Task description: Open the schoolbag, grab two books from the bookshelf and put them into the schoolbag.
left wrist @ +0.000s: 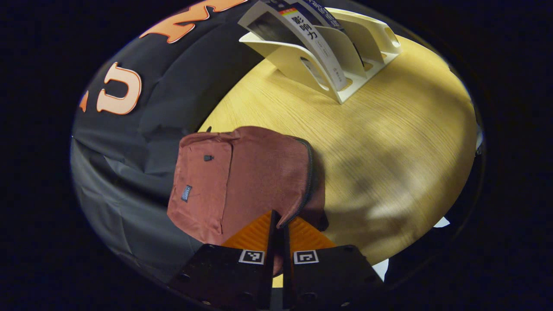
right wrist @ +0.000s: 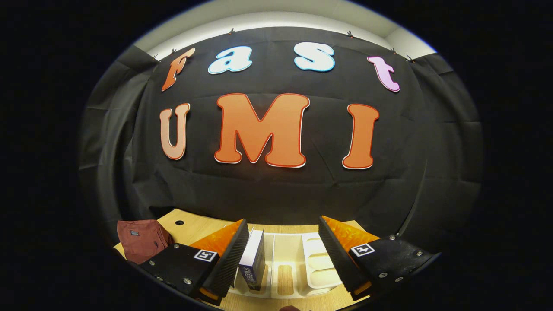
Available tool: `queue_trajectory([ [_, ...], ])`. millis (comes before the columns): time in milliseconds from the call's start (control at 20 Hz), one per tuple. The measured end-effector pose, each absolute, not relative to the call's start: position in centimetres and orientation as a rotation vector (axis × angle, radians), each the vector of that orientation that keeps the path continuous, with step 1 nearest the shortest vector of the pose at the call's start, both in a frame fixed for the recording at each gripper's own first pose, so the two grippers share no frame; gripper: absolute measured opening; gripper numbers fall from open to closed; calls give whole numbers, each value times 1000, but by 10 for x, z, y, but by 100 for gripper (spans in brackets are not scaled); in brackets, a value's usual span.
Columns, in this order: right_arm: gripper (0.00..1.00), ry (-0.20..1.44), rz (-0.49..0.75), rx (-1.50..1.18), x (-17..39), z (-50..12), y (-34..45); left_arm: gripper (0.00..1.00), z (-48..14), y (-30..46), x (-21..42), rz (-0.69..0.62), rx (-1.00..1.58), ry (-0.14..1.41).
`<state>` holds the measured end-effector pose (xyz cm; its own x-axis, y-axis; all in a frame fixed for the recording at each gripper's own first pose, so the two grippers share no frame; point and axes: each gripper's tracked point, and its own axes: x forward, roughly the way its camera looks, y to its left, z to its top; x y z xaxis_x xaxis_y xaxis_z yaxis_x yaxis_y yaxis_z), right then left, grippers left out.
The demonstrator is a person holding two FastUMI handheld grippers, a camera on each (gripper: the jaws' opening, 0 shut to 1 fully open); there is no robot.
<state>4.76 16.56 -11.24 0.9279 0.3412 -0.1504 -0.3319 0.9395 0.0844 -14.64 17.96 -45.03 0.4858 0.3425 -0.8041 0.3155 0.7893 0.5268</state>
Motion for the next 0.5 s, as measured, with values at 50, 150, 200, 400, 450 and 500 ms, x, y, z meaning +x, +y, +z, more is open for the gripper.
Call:
queue_trajectory([
  [50,96,173,349,54,48,-114,167,8,-446,181,-147,6,673,1095],
  [150,96,189,356,50,47,-117,173,7,-437,187,-146,-19,613,1119],
  [200,96,197,357,45,47,-119,176,6,-430,189,-143,-31,582,1122],
  [400,96,222,371,26,50,-121,192,6,-401,205,-133,-65,473,1130],
  [450,96,234,374,18,50,-122,197,4,-392,211,-129,-71,451,1129],
  [500,96,246,378,8,51,-124,202,4,-383,217,-124,-74,433,1127],
])
